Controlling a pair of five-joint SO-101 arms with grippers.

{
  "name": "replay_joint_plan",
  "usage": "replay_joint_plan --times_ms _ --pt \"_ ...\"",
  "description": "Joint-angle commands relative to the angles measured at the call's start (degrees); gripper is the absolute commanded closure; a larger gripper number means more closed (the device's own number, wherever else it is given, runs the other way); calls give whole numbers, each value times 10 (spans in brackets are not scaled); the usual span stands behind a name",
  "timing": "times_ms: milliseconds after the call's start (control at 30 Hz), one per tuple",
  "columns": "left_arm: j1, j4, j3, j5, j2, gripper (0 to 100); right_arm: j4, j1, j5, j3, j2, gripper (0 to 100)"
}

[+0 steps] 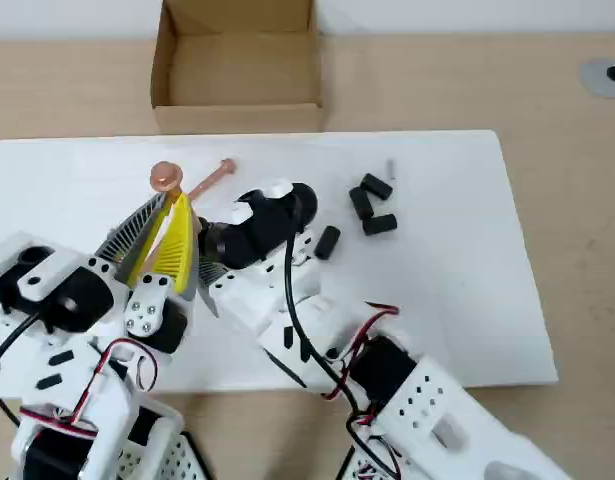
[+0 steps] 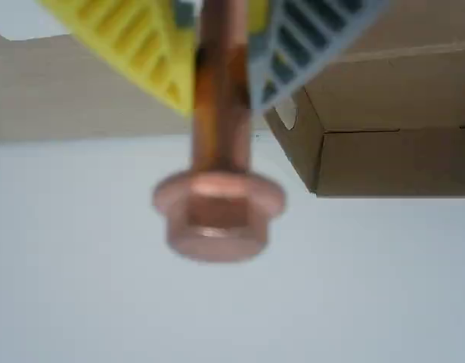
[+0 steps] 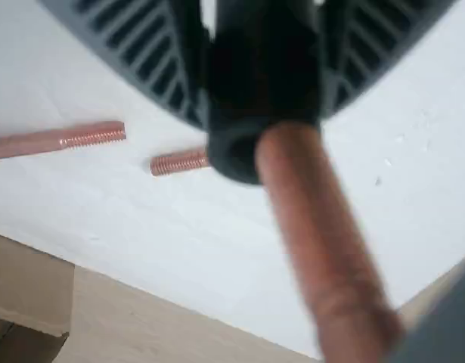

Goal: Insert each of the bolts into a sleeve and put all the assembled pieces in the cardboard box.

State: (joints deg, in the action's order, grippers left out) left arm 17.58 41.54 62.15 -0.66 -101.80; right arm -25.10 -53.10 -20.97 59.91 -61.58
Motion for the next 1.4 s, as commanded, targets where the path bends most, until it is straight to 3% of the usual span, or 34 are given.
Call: replay_joint_plan --times_ms 0,233,667,1000,1167,1367 --pt "-3 16 -7 6 2 994 14 -1 6 -44 -1 989" --pt "2 76 -55 6 7 994 19 -1 42 -34 -1 989" --pt "3 78 -58 4 14 993 25 -1 42 -11 -4 989" --pt "-2 59 -141 -9 168 993 62 -5 71 6 -4 989" --pt "-51 -2 -142 -10 192 993 62 -5 73 6 -5 989" --pt "-98 -6 -142 -17 205 993 62 -5 73 6 -5 989"
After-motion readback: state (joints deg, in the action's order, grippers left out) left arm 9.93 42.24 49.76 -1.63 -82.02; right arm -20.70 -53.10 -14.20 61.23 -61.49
